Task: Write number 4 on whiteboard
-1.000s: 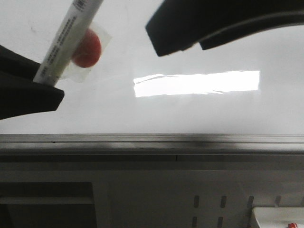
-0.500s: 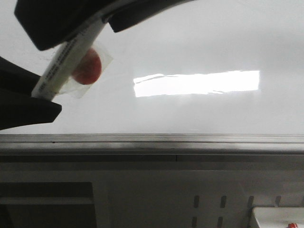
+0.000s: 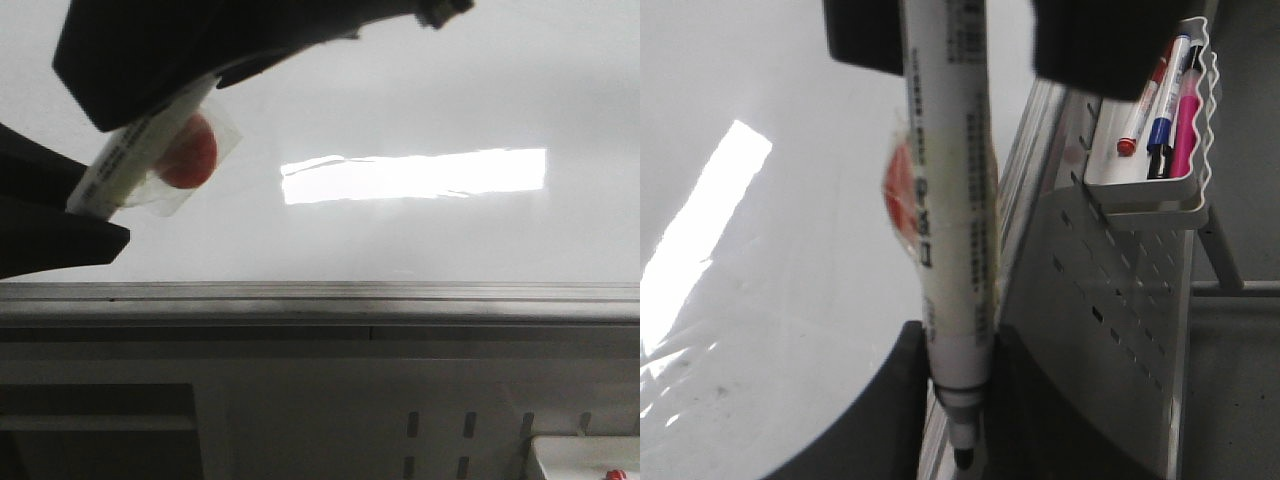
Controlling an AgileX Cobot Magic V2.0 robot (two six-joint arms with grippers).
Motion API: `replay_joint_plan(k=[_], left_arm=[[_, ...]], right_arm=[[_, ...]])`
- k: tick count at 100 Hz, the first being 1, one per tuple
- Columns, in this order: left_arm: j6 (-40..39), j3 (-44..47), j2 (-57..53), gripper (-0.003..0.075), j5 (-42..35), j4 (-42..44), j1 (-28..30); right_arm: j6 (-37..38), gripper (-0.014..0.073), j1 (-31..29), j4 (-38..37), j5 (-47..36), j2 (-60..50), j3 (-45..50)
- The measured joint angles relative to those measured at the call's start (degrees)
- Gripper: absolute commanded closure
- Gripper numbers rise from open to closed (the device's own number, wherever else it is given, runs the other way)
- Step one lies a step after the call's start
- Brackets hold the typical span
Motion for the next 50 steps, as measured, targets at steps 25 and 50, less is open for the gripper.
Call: replay_joint_plan(k=[25,50], left_arm=[[0.0,0.0,0.0,0.0741,0.0,0.8,0.0],[0.1,0.0,0.0,0.0738,0.0,1.2,0.0]], right_arm=[[0.0,0.0617,0.0,-0.1,0.2,0.0,0.0],[0.0,0.0658,0.0,-0.3,0.8,0.0,-0.3]])
